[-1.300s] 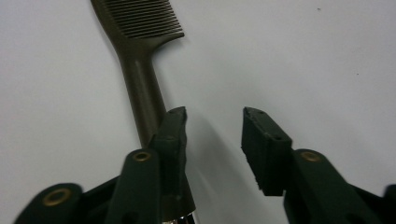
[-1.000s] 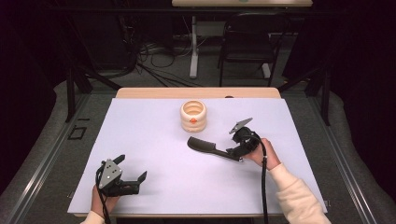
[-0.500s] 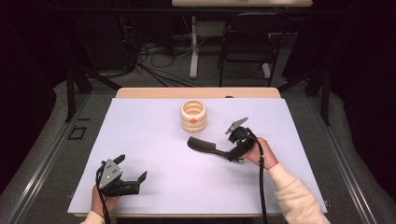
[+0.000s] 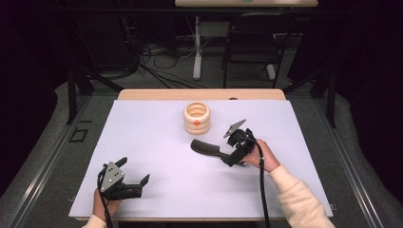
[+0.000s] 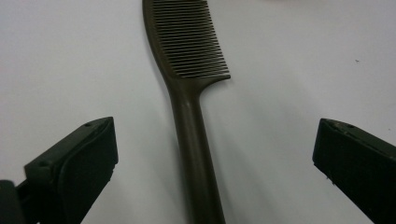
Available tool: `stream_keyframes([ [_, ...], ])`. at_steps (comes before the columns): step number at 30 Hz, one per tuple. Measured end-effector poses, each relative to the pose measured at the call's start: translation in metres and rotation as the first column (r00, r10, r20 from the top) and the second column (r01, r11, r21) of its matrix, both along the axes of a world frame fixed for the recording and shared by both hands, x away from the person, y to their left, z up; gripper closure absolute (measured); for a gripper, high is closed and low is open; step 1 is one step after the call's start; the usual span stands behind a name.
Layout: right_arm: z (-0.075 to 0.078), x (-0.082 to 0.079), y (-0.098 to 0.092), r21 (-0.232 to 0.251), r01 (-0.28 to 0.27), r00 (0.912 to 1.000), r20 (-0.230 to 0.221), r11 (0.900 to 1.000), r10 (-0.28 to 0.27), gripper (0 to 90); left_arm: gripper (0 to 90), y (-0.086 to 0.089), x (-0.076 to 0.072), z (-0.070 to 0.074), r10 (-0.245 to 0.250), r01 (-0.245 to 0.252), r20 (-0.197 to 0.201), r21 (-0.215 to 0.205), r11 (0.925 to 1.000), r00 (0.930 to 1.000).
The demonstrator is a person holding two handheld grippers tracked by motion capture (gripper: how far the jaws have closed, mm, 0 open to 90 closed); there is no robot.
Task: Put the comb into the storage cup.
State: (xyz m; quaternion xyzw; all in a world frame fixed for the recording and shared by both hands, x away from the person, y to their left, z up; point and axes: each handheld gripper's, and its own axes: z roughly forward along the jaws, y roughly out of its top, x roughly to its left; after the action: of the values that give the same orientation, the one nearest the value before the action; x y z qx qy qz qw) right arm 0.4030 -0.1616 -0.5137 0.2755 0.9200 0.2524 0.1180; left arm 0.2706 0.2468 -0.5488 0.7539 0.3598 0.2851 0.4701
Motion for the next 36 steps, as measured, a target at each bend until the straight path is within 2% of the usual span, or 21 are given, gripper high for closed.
stream_keyframes([
  [10, -0.004, 0.002, 0.015, -0.055, -0.036, 0.9992, -0.019, 0.998, 0.035, 0.5, 0.0, 0.0, 0.001, 0.0, -0.002, 0.002, 0.002, 0.002, 1.0, 1.0],
  [12, -0.005, 0.002, 0.018, -0.072, -0.047, 0.9988, -0.02, 0.996, 0.046, 5.0, 0.0, 0.0, 0.001, 0.0, -0.001, 0.001, 0.001, 0.002, 1.0, 1.0],
  [13, -0.006, 0.003, 0.022, -0.089, -0.057, 0.9983, -0.016, 0.994, 0.056, 12.5, 0.0, 0.0, 0.001, 0.0, -0.001, 0.001, -0.001, 0.0, 1.0, 1.0],
  [14, -0.006, 0.003, 0.022, -0.089, -0.057, 0.9983, -0.016, 0.994, 0.056, 12.5, 0.0, 0.0, 0.001, 0.0, -0.002, 0.002, -0.001, 0.0, 1.0, 1.0],
  [18, -0.006, 0.003, 0.031, -0.137, -0.087, 0.9962, -0.02, 0.987, 0.085, 28.5, 0.0, 0.0, 0.001, 0.0, -0.002, 0.002, -0.002, -0.001, 1.0, 1.0],
  [20, -0.006, 0.003, 0.035, -0.178, -0.101, 0.9947, -0.039, 0.979, 0.096, 36.6, 0.0, 0.0, 0.001, 0.0, -0.003, 0.003, -0.003, 0.0, 1.0, 1.0],
  [23, -0.008, 0.004, 0.04, -0.214, -0.132, 0.9907, -0.061, 0.968, 0.122, 47.7, 0.0, 0.0, 0.001, -0.001, -0.002, 0.002, -0.004, 0.0, 1.0, 1.0],
  [26, -0.01, 0.005, 0.045, -0.266, -0.166, 0.985, -0.091, 0.95, 0.147, 55.0, 0.0, 0.0, 0.001, -0.001, -0.003, 0.003, -0.008, 0.001, 1.0, 1.0],
  [28, -0.01, 0.006, 0.047, -0.271, -0.177, 0.9831, -0.095, 0.946, 0.156, 59.0, 0.0, 0.0, 0.001, -0.001, -0.004, 0.004, -0.01, 0.001, 1.0, 0.9999],
  [30, -0.009, 0.009, 0.05, -0.3, -0.179, 0.9827, -0.1, 0.937, 0.156, 61.2, 0.0, 0.0, 0.001, -0.001, -0.003, 0.003, -0.009, 0.001, 1.0, 1.0],
  [32, -0.01, 0.009, 0.05, -0.299, -0.177, 0.9829, -0.102, 0.938, 0.153, 63.0, 0.0, -0.001, 0.001, -0.001, -0.003, 0.003, -0.009, 0.0, 1.0, 1.0],
  [33, -0.009, 0.01, 0.051, -0.312, -0.187, 0.9809, -0.113, 0.931, 0.159, 63.2, 0.0, 0.0, 0.001, -0.001, -0.003, 0.003, -0.009, 0.001, 1.0, 1.0],
  [35, -0.01, 0.011, 0.052, -0.318, -0.184, 0.9812, -0.116, 0.93, 0.154, 63.8, 0.0, 0.0, 0.001, -0.001, -0.005, 0.005, -0.009, 0.002, 1.0, 0.9999],
  [36, -0.011, 0.012, 0.053, -0.326, -0.192, 0.9797, -0.119, 0.926, 0.161, 63.8, 0.0, 0.0, 0.001, -0.001, -0.004, 0.004, -0.011, 0.001, 1.0, 0.9999],
])
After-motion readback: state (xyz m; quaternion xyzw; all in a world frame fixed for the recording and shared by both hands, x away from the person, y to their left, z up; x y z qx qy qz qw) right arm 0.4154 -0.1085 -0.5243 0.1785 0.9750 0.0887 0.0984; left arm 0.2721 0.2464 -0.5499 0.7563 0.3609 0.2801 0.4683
